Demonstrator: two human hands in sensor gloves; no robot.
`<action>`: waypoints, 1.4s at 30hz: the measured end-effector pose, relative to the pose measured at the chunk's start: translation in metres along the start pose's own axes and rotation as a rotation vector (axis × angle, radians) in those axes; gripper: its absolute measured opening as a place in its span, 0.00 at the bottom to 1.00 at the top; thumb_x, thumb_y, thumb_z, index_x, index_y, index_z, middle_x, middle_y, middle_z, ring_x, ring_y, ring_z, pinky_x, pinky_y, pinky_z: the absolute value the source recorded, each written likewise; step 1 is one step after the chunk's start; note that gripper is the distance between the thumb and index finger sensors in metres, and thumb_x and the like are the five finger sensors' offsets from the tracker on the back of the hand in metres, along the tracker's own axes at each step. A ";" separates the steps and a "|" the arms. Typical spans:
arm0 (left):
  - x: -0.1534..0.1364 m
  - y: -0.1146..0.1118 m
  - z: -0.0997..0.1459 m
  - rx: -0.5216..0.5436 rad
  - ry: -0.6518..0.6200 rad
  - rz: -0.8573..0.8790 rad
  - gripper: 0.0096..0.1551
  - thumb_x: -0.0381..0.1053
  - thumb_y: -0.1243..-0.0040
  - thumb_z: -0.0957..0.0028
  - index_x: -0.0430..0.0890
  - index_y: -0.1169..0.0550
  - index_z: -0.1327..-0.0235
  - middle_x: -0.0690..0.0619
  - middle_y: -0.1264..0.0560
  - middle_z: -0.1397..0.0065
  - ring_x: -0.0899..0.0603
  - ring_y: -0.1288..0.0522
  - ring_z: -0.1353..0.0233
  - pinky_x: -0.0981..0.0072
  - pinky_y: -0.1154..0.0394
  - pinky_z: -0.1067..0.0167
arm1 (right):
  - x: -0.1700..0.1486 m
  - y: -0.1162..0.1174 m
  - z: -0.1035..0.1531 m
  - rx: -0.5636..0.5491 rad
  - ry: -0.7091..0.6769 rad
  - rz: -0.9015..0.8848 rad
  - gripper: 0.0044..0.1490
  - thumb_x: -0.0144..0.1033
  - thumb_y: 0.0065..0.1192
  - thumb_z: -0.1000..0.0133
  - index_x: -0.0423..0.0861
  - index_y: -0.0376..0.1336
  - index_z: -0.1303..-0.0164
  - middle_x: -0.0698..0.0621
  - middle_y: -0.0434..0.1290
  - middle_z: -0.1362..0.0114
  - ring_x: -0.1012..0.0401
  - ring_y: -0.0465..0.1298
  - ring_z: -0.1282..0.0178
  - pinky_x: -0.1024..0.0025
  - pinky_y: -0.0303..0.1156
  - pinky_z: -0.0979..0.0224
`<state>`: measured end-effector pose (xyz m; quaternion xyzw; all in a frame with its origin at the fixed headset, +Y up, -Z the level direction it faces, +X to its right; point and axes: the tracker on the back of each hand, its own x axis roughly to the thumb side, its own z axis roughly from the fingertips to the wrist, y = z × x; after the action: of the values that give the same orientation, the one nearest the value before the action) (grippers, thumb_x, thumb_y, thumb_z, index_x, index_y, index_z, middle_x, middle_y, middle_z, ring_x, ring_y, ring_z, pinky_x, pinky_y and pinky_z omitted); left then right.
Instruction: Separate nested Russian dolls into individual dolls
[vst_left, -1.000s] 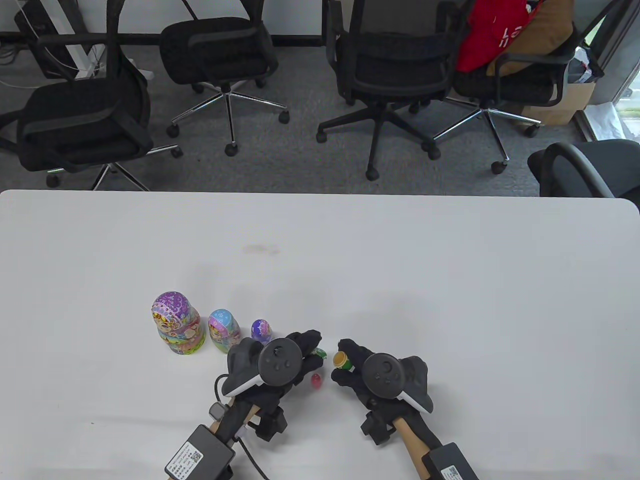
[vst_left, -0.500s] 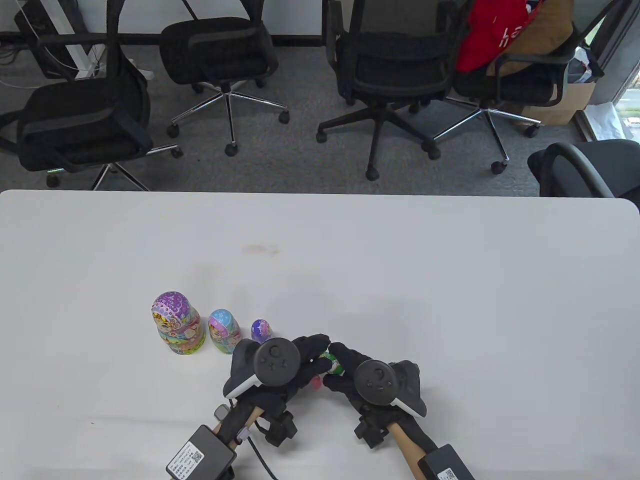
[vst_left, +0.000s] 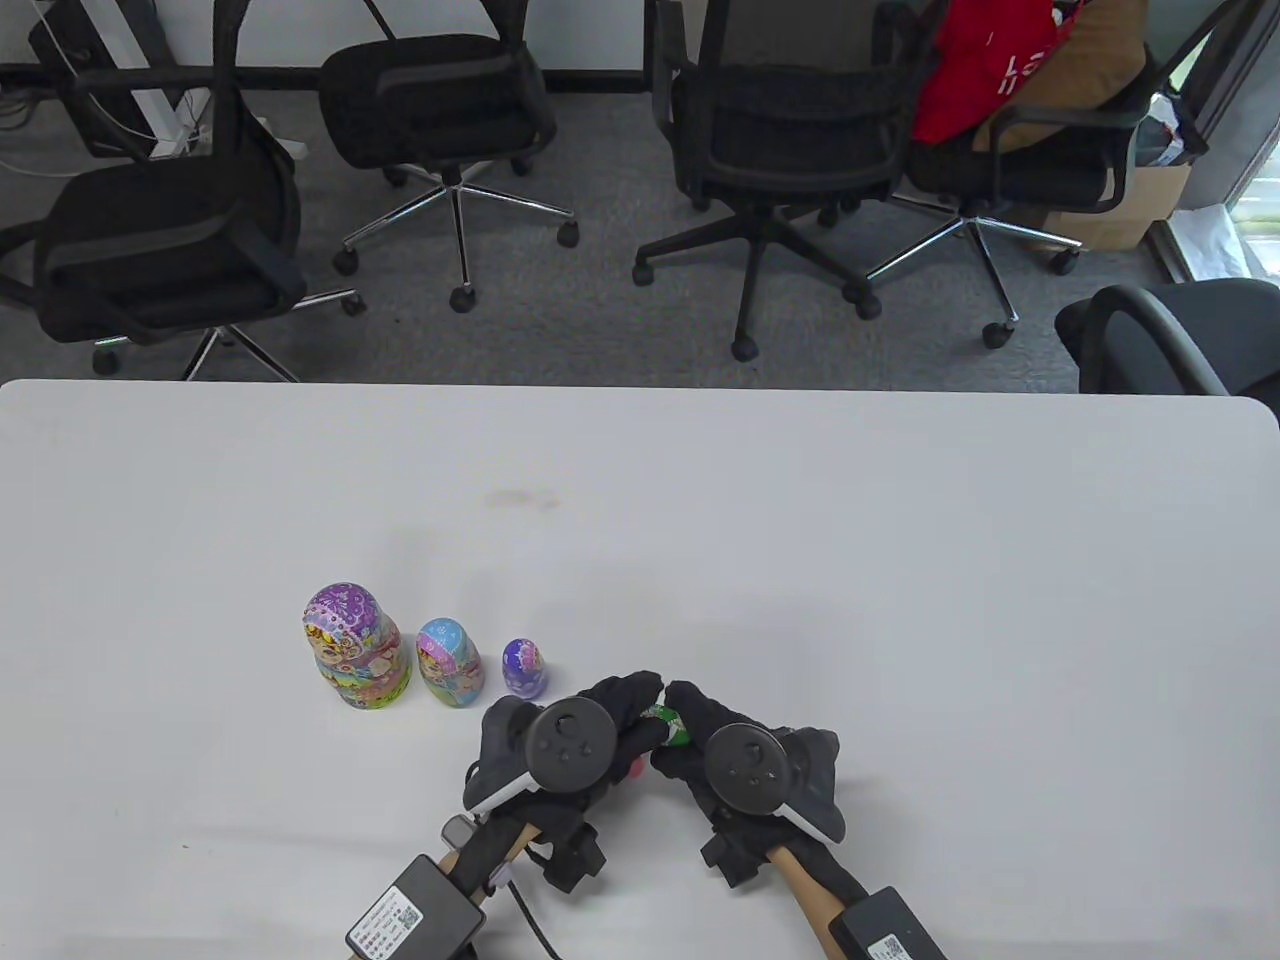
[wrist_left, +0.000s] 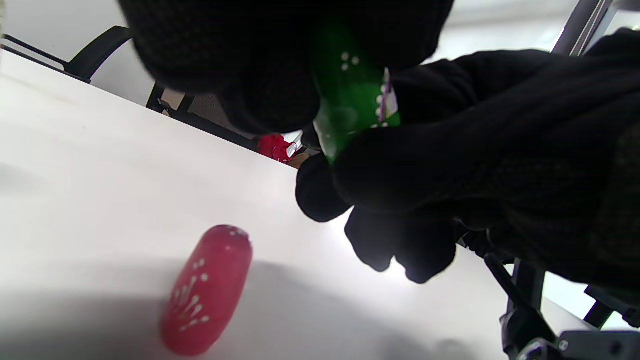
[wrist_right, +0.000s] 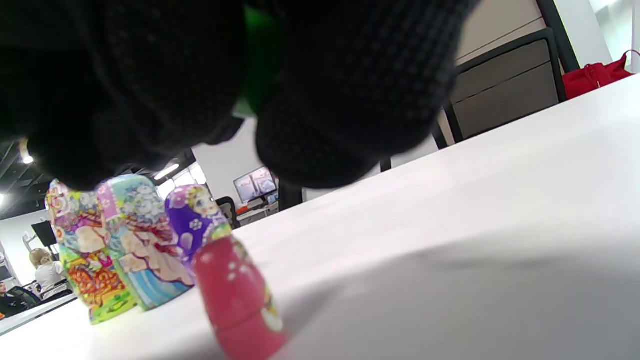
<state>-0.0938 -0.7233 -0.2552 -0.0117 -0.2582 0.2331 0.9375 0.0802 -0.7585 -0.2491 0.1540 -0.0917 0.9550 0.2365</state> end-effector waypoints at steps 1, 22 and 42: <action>0.000 0.000 0.000 -0.001 0.000 0.004 0.32 0.53 0.42 0.43 0.39 0.24 0.29 0.42 0.18 0.37 0.49 0.15 0.48 0.68 0.14 0.57 | 0.000 0.001 0.000 -0.002 -0.001 -0.004 0.45 0.43 0.74 0.58 0.33 0.65 0.34 0.42 0.82 0.43 0.60 0.84 0.59 0.79 0.85 0.58; -0.020 0.005 -0.023 -0.071 0.264 -0.429 0.31 0.51 0.40 0.42 0.43 0.23 0.27 0.42 0.18 0.33 0.54 0.15 0.58 0.74 0.15 0.67 | -0.038 -0.001 -0.009 0.121 0.158 -0.139 0.52 0.48 0.65 0.49 0.30 0.54 0.24 0.37 0.74 0.32 0.52 0.81 0.52 0.67 0.82 0.51; -0.027 -0.021 -0.047 -0.167 0.367 -0.589 0.30 0.50 0.40 0.42 0.46 0.24 0.25 0.42 0.20 0.28 0.55 0.15 0.57 0.75 0.15 0.66 | -0.048 -0.009 -0.009 0.108 0.199 -0.198 0.51 0.49 0.63 0.48 0.29 0.54 0.24 0.36 0.75 0.33 0.51 0.81 0.52 0.66 0.81 0.51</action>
<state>-0.0823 -0.7499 -0.3056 -0.0550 -0.0962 -0.0749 0.9910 0.1226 -0.7683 -0.2727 0.0793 -0.0006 0.9411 0.3288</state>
